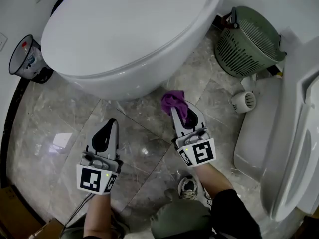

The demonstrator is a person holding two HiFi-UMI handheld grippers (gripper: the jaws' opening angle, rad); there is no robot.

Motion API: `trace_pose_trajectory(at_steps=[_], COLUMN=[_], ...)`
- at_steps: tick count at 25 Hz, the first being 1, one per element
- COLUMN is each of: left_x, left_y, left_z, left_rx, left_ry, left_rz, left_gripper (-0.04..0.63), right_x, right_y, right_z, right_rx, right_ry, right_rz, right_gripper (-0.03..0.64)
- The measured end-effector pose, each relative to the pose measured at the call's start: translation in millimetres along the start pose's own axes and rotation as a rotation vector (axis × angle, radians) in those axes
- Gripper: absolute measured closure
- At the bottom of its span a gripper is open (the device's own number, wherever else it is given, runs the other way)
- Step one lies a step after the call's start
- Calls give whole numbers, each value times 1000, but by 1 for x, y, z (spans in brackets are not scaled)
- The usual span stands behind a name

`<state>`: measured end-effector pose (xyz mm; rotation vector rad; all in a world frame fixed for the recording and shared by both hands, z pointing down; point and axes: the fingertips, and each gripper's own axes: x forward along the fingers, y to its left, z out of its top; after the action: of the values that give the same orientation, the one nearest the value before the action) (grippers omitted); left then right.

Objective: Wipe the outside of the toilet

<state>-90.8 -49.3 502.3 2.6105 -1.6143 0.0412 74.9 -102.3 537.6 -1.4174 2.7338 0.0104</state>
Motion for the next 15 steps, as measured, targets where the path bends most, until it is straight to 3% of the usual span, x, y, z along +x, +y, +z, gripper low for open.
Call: trace_pose_trajectory(at_steps=[7,15], left_x=[-9,-9], left_y=[11,18], left_z=[-3,-11], left_rx=[-1,-11], left_ry=[0,13], left_rz=[-3,11], left_gripper=[588,588], right_x=[23,50], right_y=[74,67], right_z=[-42,-70], right_rx=[-3,11], right_ry=[73,133], right_rz=[138,105], right_gripper=[551,551])
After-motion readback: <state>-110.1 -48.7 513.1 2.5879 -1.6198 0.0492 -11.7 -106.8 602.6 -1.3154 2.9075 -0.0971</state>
